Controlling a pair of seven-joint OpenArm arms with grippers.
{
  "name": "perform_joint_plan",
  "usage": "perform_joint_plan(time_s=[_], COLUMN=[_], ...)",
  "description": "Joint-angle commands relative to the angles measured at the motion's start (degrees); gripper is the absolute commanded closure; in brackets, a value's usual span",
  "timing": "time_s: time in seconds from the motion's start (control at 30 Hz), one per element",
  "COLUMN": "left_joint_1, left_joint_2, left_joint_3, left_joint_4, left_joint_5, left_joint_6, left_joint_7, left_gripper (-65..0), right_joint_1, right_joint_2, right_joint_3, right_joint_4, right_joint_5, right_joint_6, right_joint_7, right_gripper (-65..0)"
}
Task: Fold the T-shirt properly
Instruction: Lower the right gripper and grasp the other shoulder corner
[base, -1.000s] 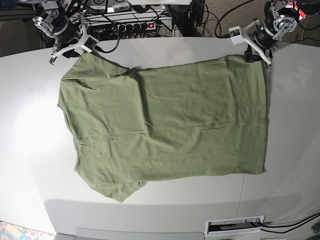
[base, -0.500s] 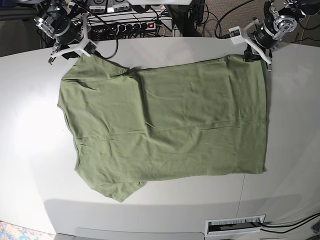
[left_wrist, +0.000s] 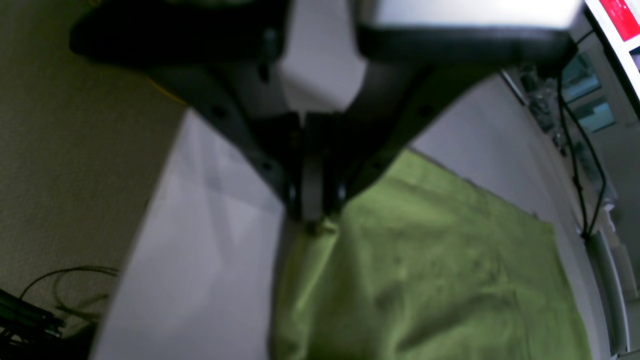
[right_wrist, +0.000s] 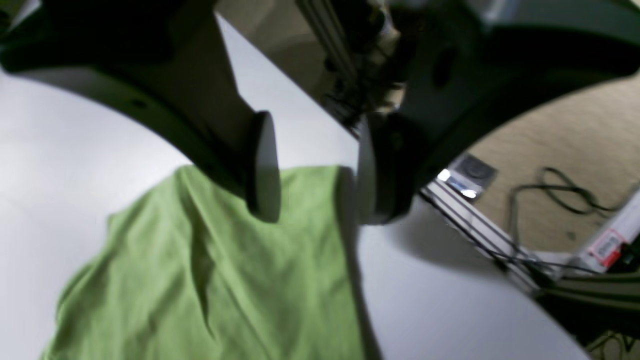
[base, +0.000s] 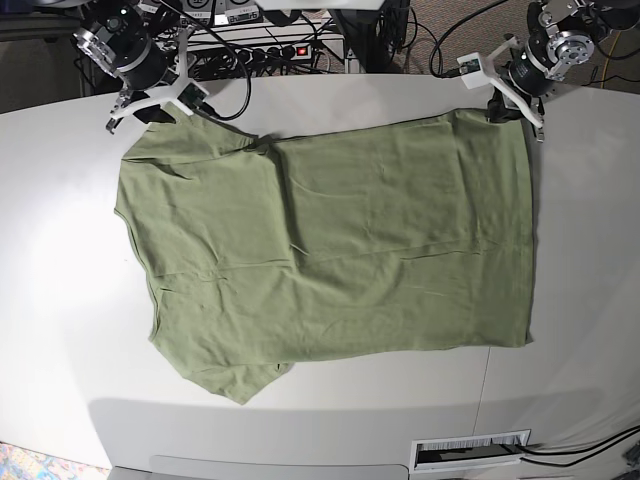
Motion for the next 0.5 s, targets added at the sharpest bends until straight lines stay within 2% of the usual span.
perform_joint_plan(time_s=[0.0,0.37,0.47], left_joint_1=[0.0,0.0,0.0], left_joint_2=[-0.9,-0.9,-0.9], left_joint_3=[-0.28,-0.28,-0.28], left_joint_4=[0.72,0.72,0.72], left_joint_5=[0.48,0.48,0.5], left_joint_6=[0.61,0.59,0.59], left_joint_7=[-0.17,-0.17,-0.2], left_gripper=[0.0,0.0,0.0], right_joint_1=[-0.15,3.19,3.23], right_joint_2=[0.68,0.68,0.68], right_joint_3=[0.44,0.48,0.48], right_joint_4=[0.63,-6.86,-6.86], right_joint_5=[-0.61,-1.18,-1.2], right_joint_6=[-0.55,-0.55,-0.55], right_joint_7=[1.01,3.8,4.11], right_gripper=[-26.5,-26.4,-21.7])
